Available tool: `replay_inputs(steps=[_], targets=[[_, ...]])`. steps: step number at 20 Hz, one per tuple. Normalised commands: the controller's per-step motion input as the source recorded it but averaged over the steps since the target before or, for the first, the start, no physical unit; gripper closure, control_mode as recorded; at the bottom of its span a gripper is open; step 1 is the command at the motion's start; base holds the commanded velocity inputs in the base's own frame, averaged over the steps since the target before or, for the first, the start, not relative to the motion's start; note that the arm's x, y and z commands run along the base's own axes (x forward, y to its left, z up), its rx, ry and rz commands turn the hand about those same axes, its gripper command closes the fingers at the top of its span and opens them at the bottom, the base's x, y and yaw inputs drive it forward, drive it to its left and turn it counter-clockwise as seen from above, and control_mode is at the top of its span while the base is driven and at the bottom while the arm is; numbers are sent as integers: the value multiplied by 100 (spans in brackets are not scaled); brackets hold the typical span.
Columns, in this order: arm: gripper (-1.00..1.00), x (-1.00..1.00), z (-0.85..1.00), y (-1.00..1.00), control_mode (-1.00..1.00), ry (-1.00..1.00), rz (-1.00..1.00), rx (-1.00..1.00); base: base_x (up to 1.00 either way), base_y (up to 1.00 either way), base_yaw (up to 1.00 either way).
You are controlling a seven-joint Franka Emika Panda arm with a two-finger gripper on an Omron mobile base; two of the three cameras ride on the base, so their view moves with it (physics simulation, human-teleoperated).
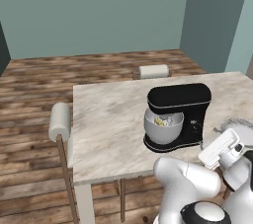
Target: Add butter and sugar cubes to the stand mixer bowl and then turn on the stand mixer to begin making frosting.
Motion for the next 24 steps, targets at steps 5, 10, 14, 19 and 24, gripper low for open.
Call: replay_inputs(steps=[5,10,14,19,24], targets=[[-100,38,0,22,-100,-3,-4,0,0,0,0],[-100,25,0,36,-100,-2,-3,0,0,0,0],[-100,22,0,40,-100,0,-4,0,0,0,0],[-100,40,0,37,-100,0,-5,-2,0,0,0],[-100,27,-5,34,-100,-4,-6,-4,0,0,0]])
